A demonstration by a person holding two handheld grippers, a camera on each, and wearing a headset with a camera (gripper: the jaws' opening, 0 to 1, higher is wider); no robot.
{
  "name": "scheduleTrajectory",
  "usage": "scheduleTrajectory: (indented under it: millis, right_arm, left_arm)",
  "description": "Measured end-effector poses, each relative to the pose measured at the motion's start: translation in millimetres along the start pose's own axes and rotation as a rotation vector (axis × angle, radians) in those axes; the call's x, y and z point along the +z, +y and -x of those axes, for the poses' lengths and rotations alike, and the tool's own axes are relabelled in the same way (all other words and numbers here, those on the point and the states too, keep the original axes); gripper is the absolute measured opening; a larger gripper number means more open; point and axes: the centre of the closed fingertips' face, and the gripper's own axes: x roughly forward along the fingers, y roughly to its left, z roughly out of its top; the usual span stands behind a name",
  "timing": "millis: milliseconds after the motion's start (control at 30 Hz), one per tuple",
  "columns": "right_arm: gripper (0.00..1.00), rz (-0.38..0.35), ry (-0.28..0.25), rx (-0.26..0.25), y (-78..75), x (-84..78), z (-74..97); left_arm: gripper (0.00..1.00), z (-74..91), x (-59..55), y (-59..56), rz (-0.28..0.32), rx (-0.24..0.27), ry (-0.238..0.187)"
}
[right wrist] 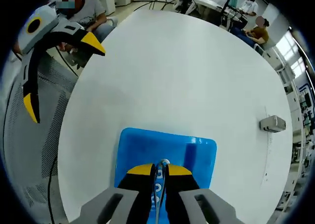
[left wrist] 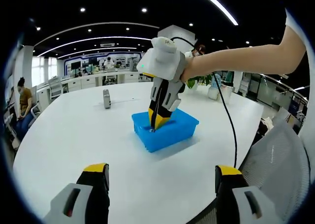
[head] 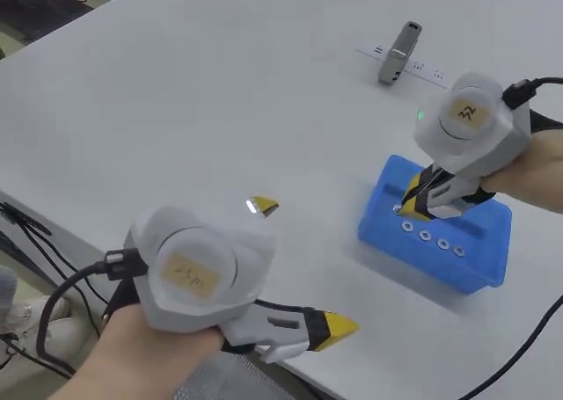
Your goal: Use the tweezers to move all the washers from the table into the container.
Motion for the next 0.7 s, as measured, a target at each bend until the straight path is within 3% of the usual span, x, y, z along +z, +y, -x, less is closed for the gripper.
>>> scheduleTrajectory:
  millis: [400,700]
  right_arm:
    - [0.05,0.005,0.039,0.04,4.4,-3.6,-12.6]
    - [0.05,-0.011,-0.006,0.014,7.6,-1.2,0.9]
  left_arm:
    - [0.9,-0.4,-0.1,-1.8,-0.005,-0.005,0.008]
    - [0.88,-0.2,-0.4,-1.4,-0.009,-0.005,0.01]
